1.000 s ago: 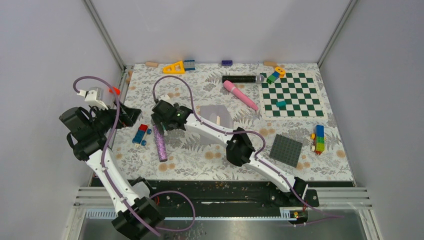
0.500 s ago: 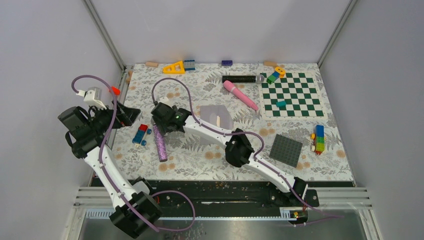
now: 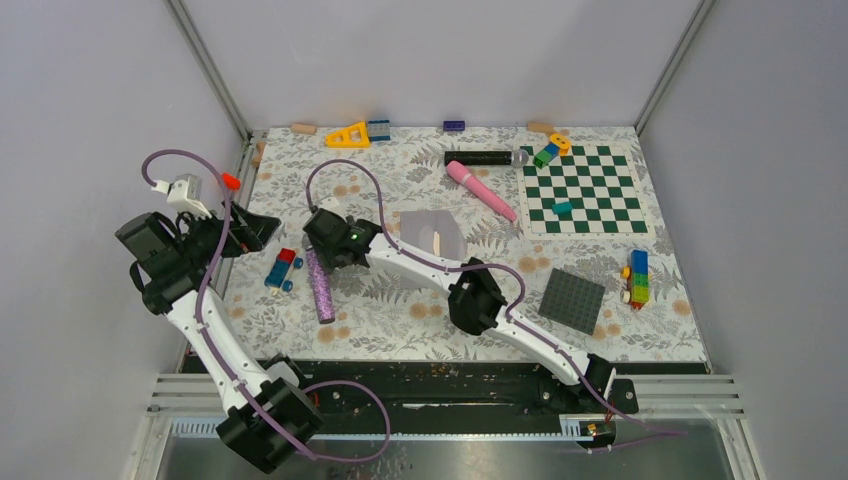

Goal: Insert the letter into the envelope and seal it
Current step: Move the solid glue at the center of the board.

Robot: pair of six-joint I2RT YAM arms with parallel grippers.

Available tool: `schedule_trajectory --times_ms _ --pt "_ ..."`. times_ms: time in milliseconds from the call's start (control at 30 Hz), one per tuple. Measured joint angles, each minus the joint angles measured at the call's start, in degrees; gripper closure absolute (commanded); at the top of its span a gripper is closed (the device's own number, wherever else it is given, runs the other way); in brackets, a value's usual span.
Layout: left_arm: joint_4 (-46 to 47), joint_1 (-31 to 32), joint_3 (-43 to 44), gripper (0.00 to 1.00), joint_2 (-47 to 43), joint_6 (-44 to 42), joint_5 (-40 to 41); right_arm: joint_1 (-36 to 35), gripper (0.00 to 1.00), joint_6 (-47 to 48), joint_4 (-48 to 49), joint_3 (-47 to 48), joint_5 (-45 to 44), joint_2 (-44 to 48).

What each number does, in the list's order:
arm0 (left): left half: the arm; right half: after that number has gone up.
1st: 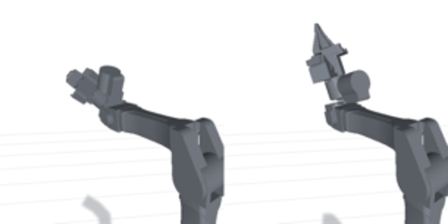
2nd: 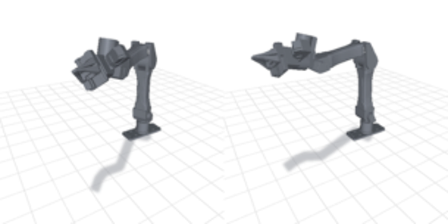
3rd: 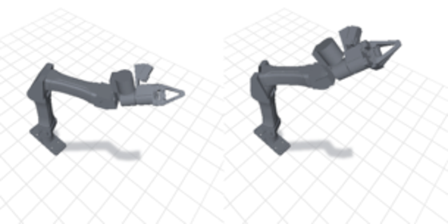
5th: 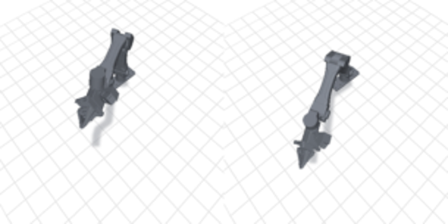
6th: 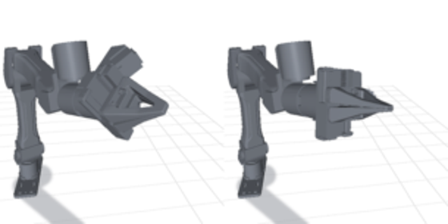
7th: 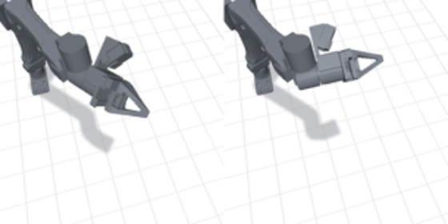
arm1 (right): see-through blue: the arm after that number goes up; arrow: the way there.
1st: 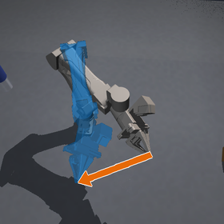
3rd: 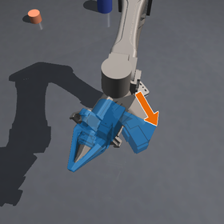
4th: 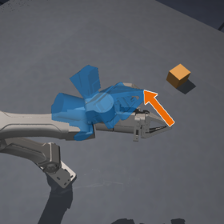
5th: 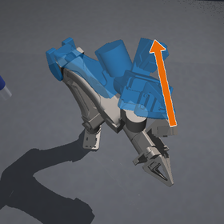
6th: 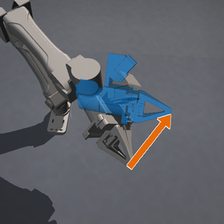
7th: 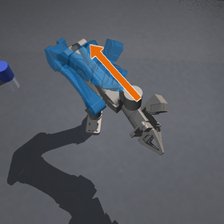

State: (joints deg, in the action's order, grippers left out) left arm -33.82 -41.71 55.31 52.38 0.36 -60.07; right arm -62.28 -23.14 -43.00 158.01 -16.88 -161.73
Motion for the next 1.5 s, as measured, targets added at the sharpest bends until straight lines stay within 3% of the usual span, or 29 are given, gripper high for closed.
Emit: schedule_trajectory --times_ms 33,233,433,533,733,1000,1133,1500 --pt "0.0 0.0 0.0 0.01 0.0 0.1 0.0 0.0 0.44 -0.1 0.0 0.0 0.0 0.0" --pt "-0.3 -0.3 0.0 0.01 0.7 0.1 -0.2 0.0 0.59 -0.5 0.0 -0.1 0.0 0.0" --pt "-0.3 -0.3 0.0 0.01 1.0 0.1 -0.2 0.0 0.94 -1.0 0.2 -0.9 -0.6 0.2" --pt "-0.3 -0.3 0.0 0.01 1.0 0.1 -0.2 0.3 0.99 -2.1 0.2 -2.1 -0.5 0.9" --pt "-0.3 -0.3 0.0 0.01 1.0 0.1 -0.3 1.8 0.89 -6.4 -2.4 -11.1 1.0 6.7" --pt "-0.3 -0.5 0.0 0.01 0.9 0.0 -0.6 4.4 0.56 -10.6 -4.4 -27.9 6.1 17.2" --pt "-0.3 -0.9 0.0 0.01 0.8 -0.1 -0.9 4.3 0.39 -10.6 -4.7 -29.9 7.2 18.2" --pt "-0.3 -2.3 0.0 0.01 0.2 -0.1 -2.0 5.5 0.43 -6.9 -3.4 -26.7 6.9 17.9"
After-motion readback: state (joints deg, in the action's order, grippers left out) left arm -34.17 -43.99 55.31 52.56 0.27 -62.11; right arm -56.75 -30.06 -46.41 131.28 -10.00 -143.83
